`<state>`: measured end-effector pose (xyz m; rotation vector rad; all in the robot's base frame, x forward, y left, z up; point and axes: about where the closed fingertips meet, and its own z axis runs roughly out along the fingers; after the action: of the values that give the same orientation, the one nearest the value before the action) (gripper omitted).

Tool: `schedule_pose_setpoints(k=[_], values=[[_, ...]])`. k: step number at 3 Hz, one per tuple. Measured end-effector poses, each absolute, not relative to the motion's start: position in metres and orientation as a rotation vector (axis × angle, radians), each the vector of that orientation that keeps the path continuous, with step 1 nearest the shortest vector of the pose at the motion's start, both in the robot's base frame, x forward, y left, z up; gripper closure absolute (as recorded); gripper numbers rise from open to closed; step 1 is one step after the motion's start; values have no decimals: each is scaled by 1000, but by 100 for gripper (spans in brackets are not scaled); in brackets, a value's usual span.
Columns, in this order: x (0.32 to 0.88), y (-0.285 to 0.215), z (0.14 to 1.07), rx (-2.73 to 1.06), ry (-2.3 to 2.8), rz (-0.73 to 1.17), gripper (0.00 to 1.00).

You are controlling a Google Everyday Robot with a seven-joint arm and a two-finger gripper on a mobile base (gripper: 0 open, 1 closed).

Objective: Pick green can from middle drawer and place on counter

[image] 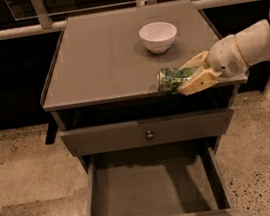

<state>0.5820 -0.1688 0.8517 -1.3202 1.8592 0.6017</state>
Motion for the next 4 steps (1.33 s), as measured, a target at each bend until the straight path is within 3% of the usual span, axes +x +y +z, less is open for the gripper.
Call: schedule_pose_setpoints(k=[3,4], values=[[613,-181,841,-1295,1832,634,100],[621,-183,841,-1285,1848,614,82]])
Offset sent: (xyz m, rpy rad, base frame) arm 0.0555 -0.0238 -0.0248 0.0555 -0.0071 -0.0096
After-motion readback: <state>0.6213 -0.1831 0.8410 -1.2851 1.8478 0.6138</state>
